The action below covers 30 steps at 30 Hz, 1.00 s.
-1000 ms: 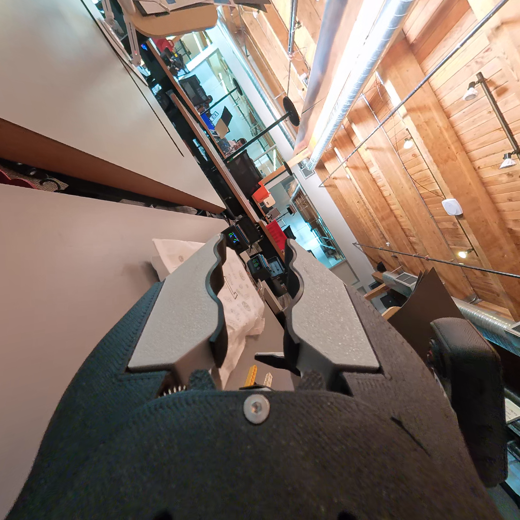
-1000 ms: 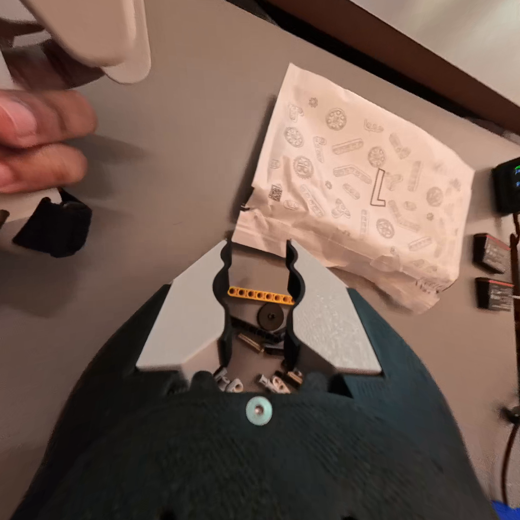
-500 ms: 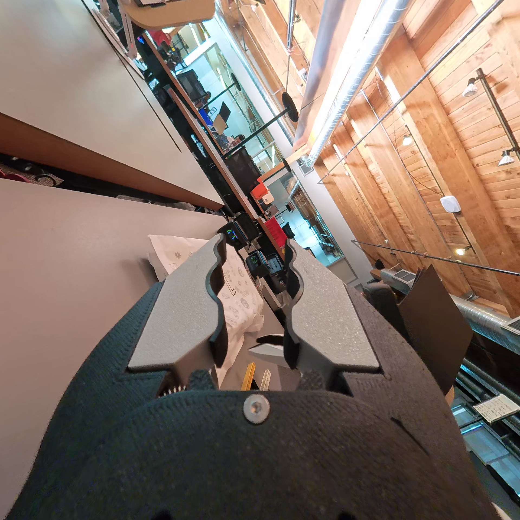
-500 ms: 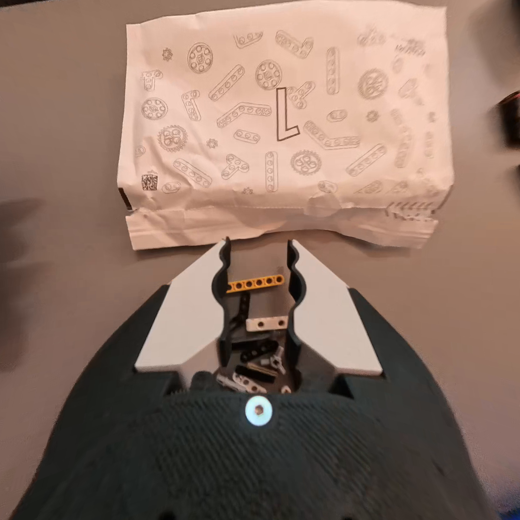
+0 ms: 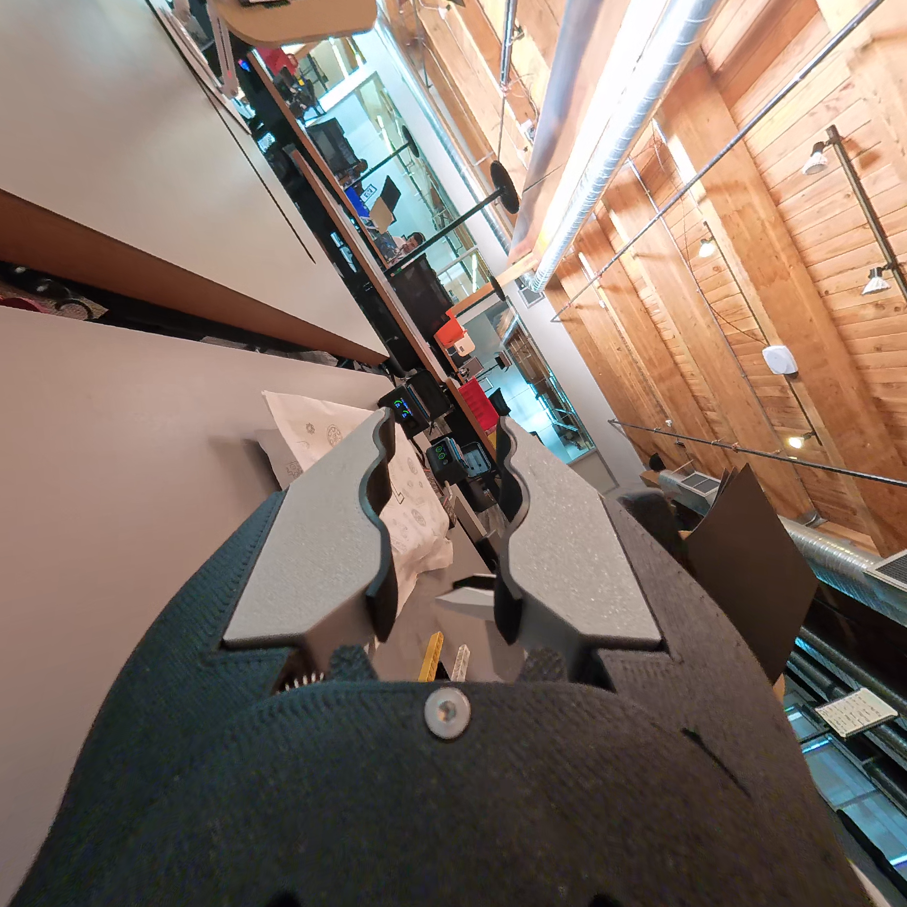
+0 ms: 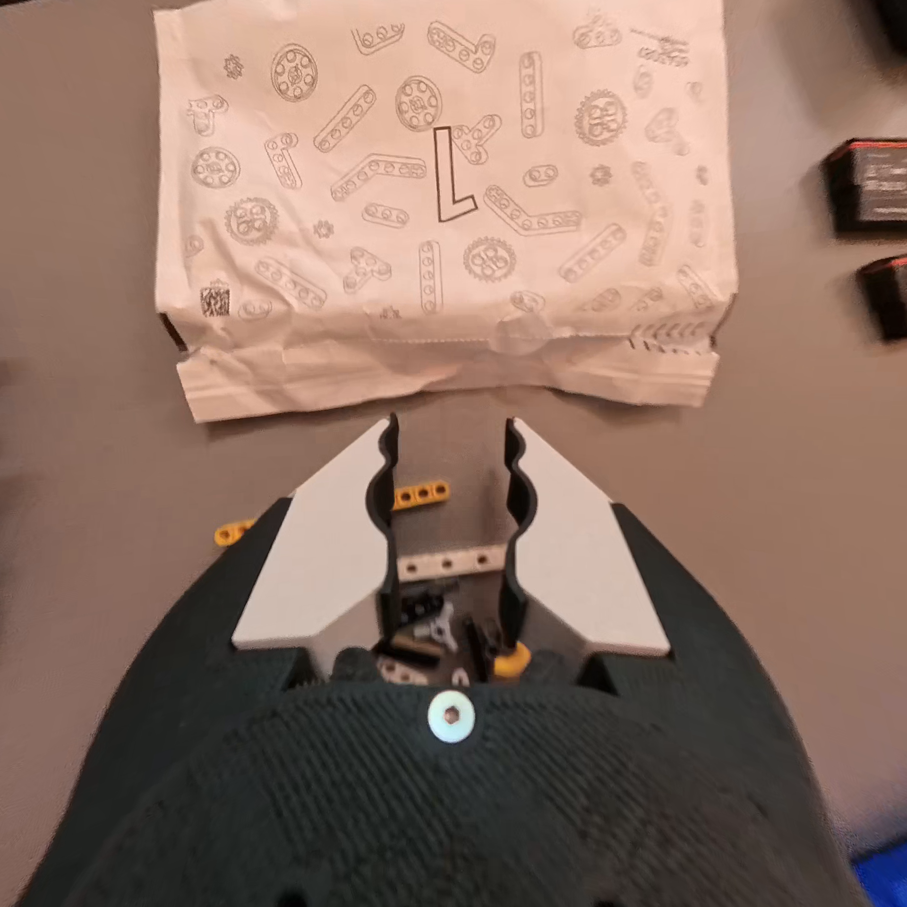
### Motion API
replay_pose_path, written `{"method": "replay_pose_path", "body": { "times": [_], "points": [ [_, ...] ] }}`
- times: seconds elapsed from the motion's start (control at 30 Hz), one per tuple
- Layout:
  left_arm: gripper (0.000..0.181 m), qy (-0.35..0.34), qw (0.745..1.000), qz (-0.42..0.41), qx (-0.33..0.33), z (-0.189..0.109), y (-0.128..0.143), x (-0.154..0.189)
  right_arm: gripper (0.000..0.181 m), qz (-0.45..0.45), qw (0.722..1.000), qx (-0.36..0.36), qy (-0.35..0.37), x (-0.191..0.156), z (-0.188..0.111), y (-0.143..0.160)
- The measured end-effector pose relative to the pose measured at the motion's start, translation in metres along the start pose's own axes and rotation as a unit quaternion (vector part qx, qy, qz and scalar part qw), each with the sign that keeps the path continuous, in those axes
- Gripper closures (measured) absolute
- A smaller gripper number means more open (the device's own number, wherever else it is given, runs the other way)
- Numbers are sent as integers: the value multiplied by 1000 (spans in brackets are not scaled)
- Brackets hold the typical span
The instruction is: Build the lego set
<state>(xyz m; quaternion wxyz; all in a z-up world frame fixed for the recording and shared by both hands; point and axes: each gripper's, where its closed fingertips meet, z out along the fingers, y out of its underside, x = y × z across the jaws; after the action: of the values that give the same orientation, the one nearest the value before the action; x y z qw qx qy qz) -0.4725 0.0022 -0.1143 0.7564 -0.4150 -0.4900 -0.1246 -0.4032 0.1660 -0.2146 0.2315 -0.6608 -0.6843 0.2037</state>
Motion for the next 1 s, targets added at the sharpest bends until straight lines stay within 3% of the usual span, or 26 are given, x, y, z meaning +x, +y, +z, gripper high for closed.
{"method": "replay_pose_path", "body": {
  "times": [0.2,0.37,0.5,0.6,0.77,1.0],
  "points": [
    [143,11,1000,14,-10,0,5,6,139,-10,998,56,40,32,-97,8],
    [143,50,997,41,-39,2,18,24,141,-30,985,80,153,122,-208,20],
    [143,92,990,60,-87,4,41,42,150,-43,976,26,211,202,-266,69],
    [143,116,984,85,-107,2,56,55,154,-31,975,-25,218,243,-281,126],
    [143,140,973,127,-132,3,78,69,152,-40,968,-125,213,276,-281,218],
    [143,149,969,151,-124,5,83,74,141,-46,964,-203,167,300,-258,279]
  ]
}}
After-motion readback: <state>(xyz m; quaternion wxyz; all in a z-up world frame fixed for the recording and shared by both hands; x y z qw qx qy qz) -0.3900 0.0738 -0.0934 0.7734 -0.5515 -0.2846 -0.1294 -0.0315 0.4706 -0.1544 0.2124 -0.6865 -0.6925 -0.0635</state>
